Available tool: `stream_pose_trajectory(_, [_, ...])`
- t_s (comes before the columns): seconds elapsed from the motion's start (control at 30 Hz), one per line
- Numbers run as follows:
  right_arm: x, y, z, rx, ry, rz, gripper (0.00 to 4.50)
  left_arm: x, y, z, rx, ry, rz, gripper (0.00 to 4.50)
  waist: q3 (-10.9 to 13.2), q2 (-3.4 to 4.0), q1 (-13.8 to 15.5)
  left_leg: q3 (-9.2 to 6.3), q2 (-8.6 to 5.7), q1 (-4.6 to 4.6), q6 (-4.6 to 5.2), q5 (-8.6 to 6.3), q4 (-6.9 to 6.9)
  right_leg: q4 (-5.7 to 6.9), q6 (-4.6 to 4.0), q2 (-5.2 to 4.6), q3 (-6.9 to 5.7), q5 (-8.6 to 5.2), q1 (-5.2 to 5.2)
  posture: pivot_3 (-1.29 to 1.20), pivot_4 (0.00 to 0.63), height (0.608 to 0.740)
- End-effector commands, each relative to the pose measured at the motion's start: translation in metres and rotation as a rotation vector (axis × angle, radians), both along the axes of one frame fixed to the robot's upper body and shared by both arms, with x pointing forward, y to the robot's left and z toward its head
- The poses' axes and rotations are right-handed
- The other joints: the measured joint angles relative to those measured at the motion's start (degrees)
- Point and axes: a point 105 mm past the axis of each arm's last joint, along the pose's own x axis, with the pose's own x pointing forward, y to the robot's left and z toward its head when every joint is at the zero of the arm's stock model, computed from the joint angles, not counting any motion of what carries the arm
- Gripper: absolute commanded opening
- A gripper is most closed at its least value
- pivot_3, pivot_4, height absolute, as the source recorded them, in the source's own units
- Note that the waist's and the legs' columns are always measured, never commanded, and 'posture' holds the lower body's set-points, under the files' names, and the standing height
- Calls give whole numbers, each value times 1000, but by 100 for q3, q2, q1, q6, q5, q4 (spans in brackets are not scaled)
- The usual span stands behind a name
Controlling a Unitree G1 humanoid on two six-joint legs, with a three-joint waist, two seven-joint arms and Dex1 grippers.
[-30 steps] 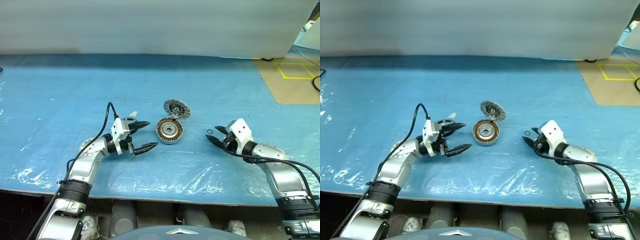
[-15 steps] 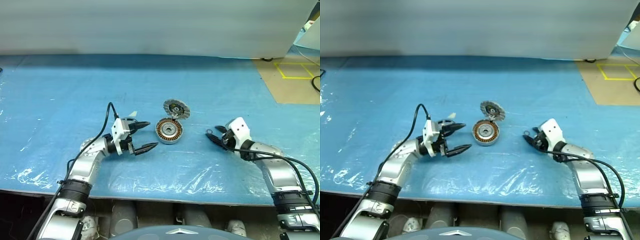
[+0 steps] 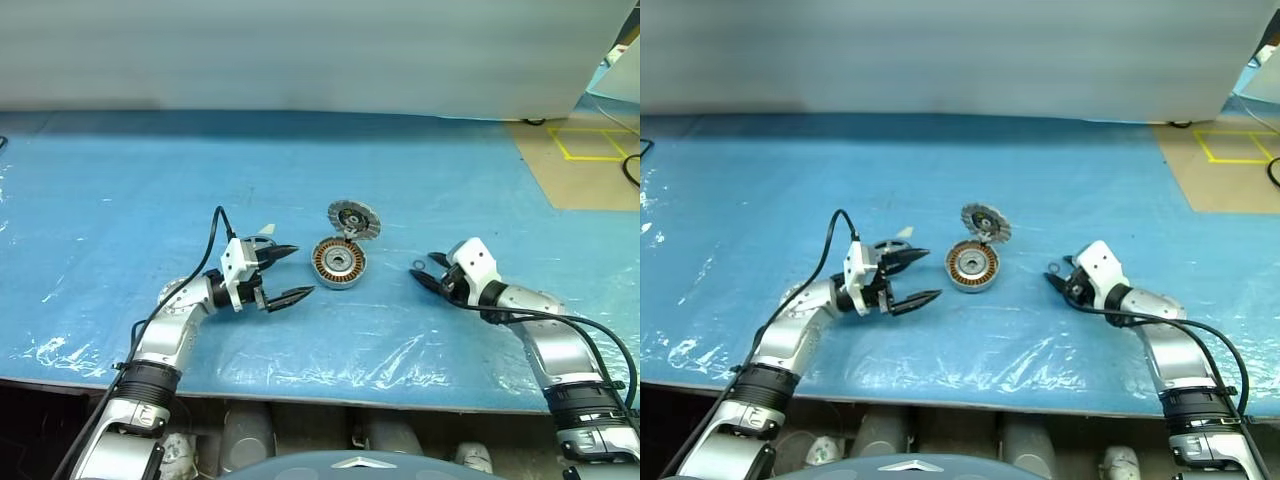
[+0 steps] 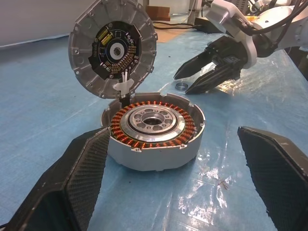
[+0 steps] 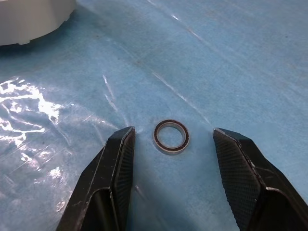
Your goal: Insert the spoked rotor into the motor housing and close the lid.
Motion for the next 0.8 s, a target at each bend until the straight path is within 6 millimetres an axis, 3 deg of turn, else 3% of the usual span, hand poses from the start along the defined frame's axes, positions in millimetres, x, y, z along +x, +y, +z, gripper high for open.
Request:
stream_pose_trajectory(0.03, [-11,3,-15,-2,76,25,2674,0,-1,9,2,-48,-15,4500,0,0,-3,0,0,0,0,0,-5,-4,0,0,-1,0,0,0,150,740])
stream_pose_trajectory(0.37, [-8,0,-16,-6,86,5,2674,0,0,10,3,-50,-7,4500,-1,0,-6,0,0,2,0,0,-16,-17,0,1,-4,0,4,0,150,740])
stream_pose_trajectory(0.57, [-9,-5,-19,-39,95,3,756,0,1,10,5,-53,0,4500,-2,-1,0,0,0,11,0,0,-16,-18,0,-1,-4,0,14,0,150,740])
stream_pose_trajectory(0.8, [-6,0,-11,-19,65,13,646,0,1,10,5,-53,-3,4500,-2,-1,1,0,-1,10,0,0,-17,-27,0,-3,-4,1,17,0,150,740])
